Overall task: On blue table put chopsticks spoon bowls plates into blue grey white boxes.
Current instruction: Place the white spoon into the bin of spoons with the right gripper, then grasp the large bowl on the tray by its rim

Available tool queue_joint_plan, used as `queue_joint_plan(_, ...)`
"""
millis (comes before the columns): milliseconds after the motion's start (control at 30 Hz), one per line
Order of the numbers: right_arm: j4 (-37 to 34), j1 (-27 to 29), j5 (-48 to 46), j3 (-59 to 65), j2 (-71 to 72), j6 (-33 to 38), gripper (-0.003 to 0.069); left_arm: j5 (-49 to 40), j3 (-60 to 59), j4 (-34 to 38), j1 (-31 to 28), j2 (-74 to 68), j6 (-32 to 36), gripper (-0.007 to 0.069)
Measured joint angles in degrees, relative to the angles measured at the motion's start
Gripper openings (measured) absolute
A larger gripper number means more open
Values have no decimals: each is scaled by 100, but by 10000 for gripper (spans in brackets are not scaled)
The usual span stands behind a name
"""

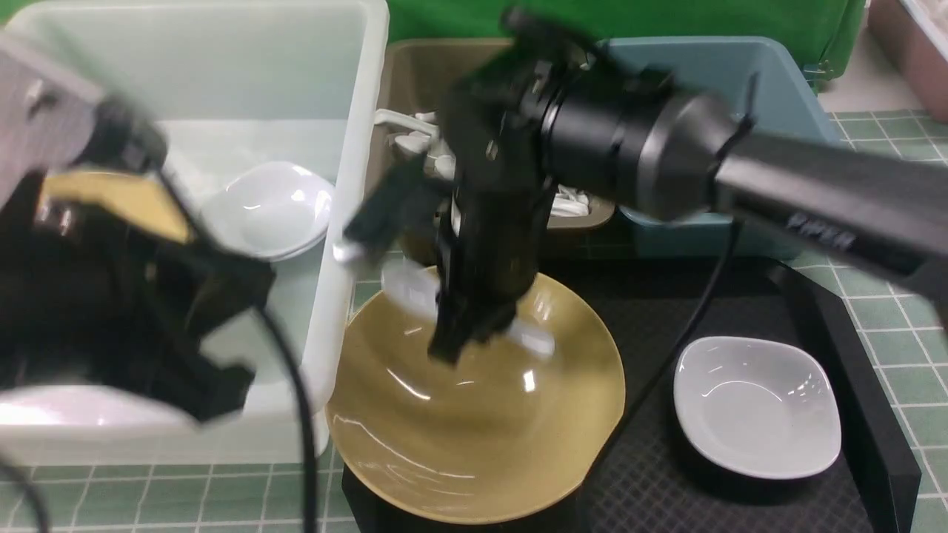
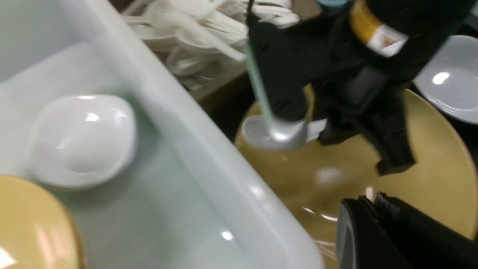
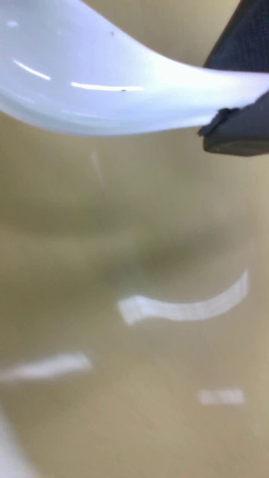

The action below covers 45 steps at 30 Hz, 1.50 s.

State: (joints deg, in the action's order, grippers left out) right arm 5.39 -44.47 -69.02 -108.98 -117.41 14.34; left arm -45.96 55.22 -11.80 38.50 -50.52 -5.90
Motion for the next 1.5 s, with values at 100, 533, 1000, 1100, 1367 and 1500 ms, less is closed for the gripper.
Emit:
queue_joint_plan(100,204,224,168,-533,84,-227,197,-177,611,-486,0,-439,-279,1)
queue_joint_plan(533,284,1349,2367,-968,-171,-1522,197,-247,2405,-256,-1395,-1670,-147,1)
queue_joint_plan(1000,278,1636,2973,-974,-493,-2174,477,-1190,2412,2818,-2213,-2483,2101,1)
queue_joint_plan(1100,272,1636,2594,-985,-292,-2109,521,-1326,2412,2890,-2213,-2548,2304,1)
queue_joint_plan(1367,266,1636,549,-1023,947,-1249,542,-1981,2927,3191,-2035,-3235,3037,1)
queue_joint_plan(1500,266,1583,-196,-999,1429,-817,542,-2228,3384,2904,-1497,-3861,3041,1)
